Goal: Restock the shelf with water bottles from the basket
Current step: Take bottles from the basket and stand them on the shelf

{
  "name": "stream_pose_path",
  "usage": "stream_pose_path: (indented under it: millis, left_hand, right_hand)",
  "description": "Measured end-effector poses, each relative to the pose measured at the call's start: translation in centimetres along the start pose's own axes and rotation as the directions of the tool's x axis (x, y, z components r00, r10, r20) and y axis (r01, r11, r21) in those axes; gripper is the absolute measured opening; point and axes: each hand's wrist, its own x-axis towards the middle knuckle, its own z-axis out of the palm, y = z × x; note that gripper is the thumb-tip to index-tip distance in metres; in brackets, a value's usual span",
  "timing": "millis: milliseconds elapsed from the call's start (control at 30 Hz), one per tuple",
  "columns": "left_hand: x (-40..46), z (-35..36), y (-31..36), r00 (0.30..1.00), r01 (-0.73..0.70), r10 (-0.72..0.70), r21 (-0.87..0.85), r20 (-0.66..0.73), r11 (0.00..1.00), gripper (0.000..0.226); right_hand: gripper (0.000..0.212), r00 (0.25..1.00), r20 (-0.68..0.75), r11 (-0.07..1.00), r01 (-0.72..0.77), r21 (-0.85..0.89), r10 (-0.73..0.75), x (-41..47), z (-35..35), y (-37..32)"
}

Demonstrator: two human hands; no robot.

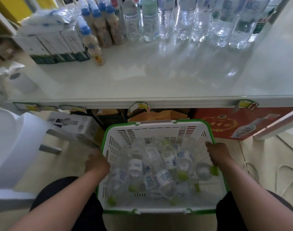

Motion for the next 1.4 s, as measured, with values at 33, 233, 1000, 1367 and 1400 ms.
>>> stream_pose_path:
  millis: [33,233,1000,1367,1400]
  left_hand:
    - [-0.3,0.1,0.5,0.996,-0.067,0.072,0.079,-0.059,0.995,0.065]
    - [-1.5,1.9,2.2,0.78,-0.543,0.624,0.444,-0.047,0.713,0.073]
    - [2.7,6.5,1.8,0.064,-0.869,0.928,0.477,0.366,-0.128,0.056]
    - [3.5,4.0,2.6,0.079,-0.984,0.977,0.17,0.2,0.045,0.082]
    - [3.5,3.6,2.6,0.17,-0.985,0.977,0.051,0.132,0.164,0.081]
  right_hand:
    - [0.039,1.0,0.008,1.0,-0.004,-0.002,0.004,-0.2,0.0,-0.2]
    - [0.035,1.0,0.022,0.999,-0.016,0.03,0.015,-1.2,-0.2,-0.3]
    - [0.028,0.992,-0.126,0.966,-0.042,-0.256,0.01,-3.9,0.1,-1.1]
    - [0.076,0.64,0.606,0.136,0.732,-0.668,-0.473,-5.9,4.0,-0.5]
    - [0.072,0.623,0.657,0.117,0.757,-0.643,-0.425,-5.2,3.5,-0.3]
